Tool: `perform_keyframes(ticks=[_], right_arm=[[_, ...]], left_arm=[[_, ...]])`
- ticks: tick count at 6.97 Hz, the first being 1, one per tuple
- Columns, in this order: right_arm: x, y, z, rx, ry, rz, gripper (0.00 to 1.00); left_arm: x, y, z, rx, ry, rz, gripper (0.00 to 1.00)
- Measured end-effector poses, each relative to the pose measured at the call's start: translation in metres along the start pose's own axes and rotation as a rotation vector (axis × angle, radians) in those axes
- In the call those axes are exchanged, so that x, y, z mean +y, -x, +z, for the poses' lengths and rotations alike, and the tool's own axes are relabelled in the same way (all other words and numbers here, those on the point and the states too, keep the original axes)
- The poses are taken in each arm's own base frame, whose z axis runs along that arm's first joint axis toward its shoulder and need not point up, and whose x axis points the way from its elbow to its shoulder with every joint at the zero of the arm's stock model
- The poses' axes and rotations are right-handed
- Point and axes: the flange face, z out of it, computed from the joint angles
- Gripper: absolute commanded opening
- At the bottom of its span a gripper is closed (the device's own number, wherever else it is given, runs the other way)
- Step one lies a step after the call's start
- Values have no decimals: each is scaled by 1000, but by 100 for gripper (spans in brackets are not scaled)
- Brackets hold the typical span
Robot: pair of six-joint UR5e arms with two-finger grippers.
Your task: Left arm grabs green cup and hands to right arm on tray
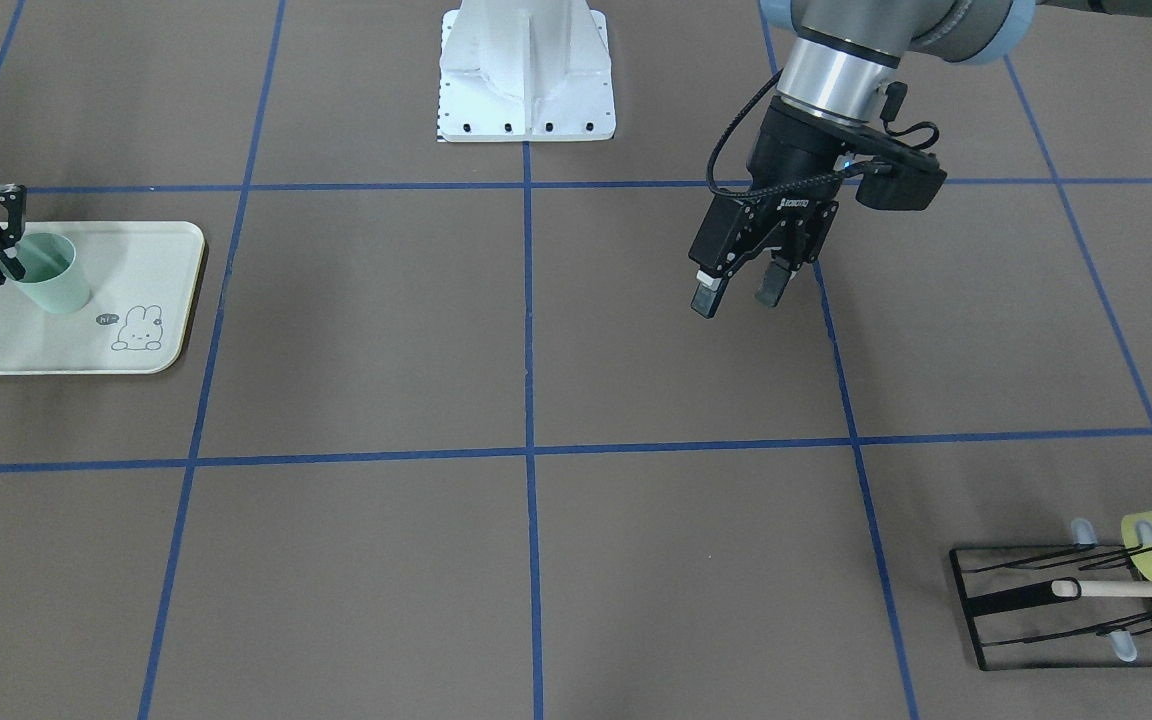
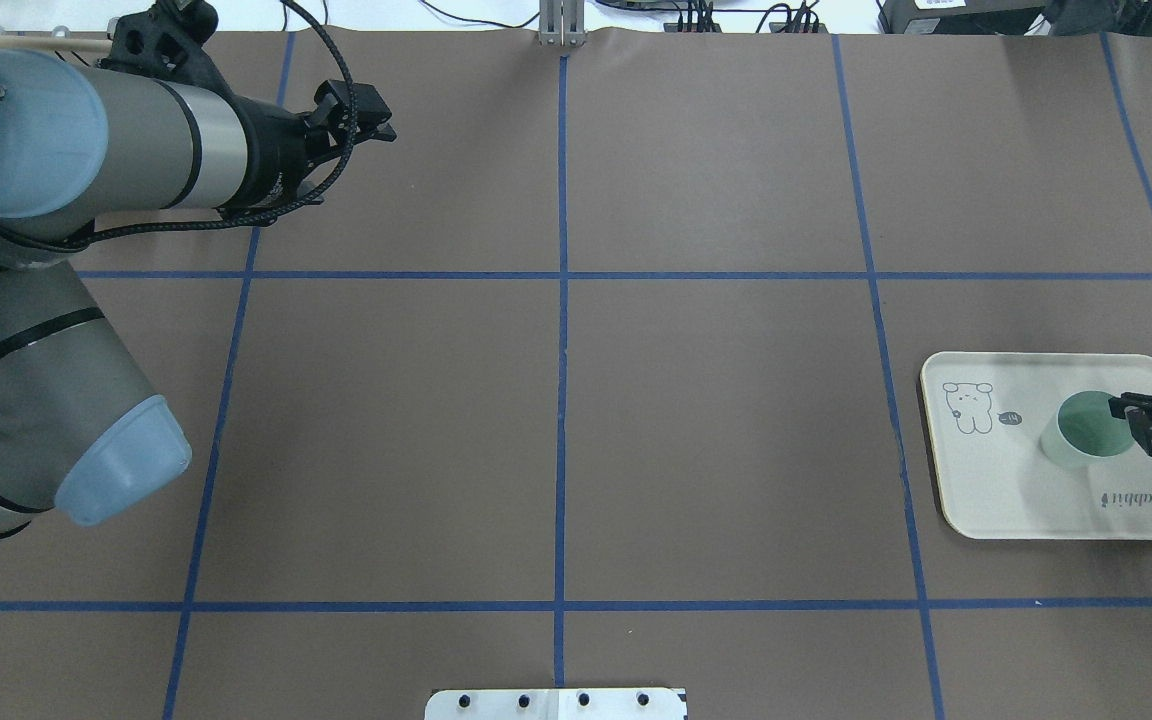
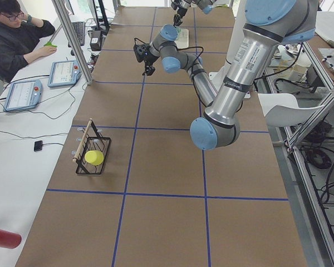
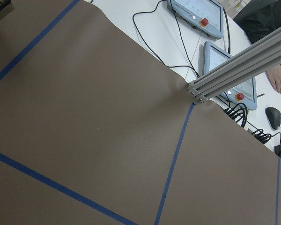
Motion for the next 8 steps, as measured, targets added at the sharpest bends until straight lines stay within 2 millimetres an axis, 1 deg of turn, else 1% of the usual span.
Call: perform_keyframes(ticks=[2, 3, 4, 5, 6, 7, 8], right_arm=[[-1, 1, 0, -7, -2, -8, 99], [-3, 5, -4, -21, -8, -11, 99], [-8, 9, -11, -39, -18, -11, 99], [-18, 9, -24, -59, -33, 2, 99], [-31, -1, -40, -84, -47, 34, 99], [-47, -19, -59, -115, -52, 82, 99], [-64, -37, -75, -140, -49, 129, 99]], left_arm=[[0, 1, 1, -3, 0, 0, 100], [-1, 1, 0, -2, -1, -1, 100], [-1, 1, 0, -1, -2, -1, 100], [-3, 1, -1, 0, -4, -2, 100], [-7, 5, -2, -5, -8, 0, 100], [-15, 16, -2, -23, -18, 34, 100], [-30, 35, 0, -58, -36, 114, 100]])
